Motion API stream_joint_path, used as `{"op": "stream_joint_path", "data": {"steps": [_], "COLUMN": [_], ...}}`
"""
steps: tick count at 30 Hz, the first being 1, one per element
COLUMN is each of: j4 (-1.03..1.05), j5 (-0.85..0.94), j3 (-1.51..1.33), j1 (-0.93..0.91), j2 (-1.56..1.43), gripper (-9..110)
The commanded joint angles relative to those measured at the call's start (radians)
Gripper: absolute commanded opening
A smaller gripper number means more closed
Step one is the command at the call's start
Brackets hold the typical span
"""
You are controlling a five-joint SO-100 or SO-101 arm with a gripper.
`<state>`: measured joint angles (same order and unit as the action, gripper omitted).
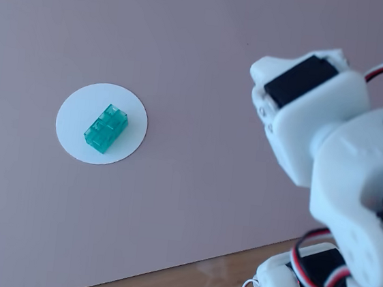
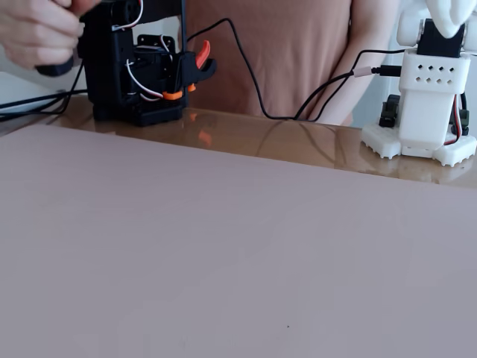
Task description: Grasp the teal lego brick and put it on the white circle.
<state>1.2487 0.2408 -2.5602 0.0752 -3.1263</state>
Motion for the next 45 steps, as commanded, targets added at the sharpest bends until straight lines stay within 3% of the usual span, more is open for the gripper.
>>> {"op": "stream_joint_path", "data": {"steps": [1,17,45], "j4": [-0.018,-0.041,-0.075], "j5": [0.008,-0.034,-0.048], "j3": [-0.08,-0.414,-0.492], "j1": [-0.008,-0.021,-0.018], "j2": [-0.064,-0.23,-0.23], "gripper": [0,0,0]}}
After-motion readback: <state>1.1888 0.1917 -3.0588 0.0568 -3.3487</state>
